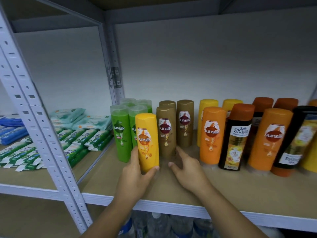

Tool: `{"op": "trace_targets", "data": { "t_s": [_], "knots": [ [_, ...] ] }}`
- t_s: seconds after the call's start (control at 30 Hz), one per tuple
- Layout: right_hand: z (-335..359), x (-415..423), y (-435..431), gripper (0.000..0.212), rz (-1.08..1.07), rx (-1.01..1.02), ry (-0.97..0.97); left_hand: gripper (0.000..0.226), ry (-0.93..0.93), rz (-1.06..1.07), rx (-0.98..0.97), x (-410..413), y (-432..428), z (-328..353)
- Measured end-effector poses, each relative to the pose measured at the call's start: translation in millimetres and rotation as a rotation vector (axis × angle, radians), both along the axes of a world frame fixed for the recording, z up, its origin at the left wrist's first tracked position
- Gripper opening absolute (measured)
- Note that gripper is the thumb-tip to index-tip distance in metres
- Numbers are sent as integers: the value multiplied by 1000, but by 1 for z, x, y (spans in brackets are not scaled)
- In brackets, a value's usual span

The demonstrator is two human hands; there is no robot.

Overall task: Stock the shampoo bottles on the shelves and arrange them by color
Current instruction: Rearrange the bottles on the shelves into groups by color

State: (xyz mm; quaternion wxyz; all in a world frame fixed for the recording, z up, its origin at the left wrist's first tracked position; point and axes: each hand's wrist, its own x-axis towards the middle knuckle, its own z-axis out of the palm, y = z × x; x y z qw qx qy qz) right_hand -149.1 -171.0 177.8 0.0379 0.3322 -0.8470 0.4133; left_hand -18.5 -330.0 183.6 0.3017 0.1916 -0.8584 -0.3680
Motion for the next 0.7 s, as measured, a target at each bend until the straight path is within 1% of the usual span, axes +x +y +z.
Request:
{"op": "trace_targets", "data": {
  "t_s": [0.2,0.3,0.43,0.53,0.6,0.7],
  "knots": [
    [9,17,42,64,132,240,39,88,-3,-60,37,-1,21,3],
    [10,20,61,66,153,293,62,86,8,-117,43,-3,39,3],
    [14,27,86,65,173,229,34,82,11,-216,69,-11,62,3],
    [20,35,107,51,196,131,-12,62,11,-312,56,-20,81,1],
    [23,37,123,50,153,85,-30,53,-4,-370,39,-25,98,0],
    [23,36,150,49,64,56,-41,53,-25,-439,23,-33,124,0]
  ]
}}
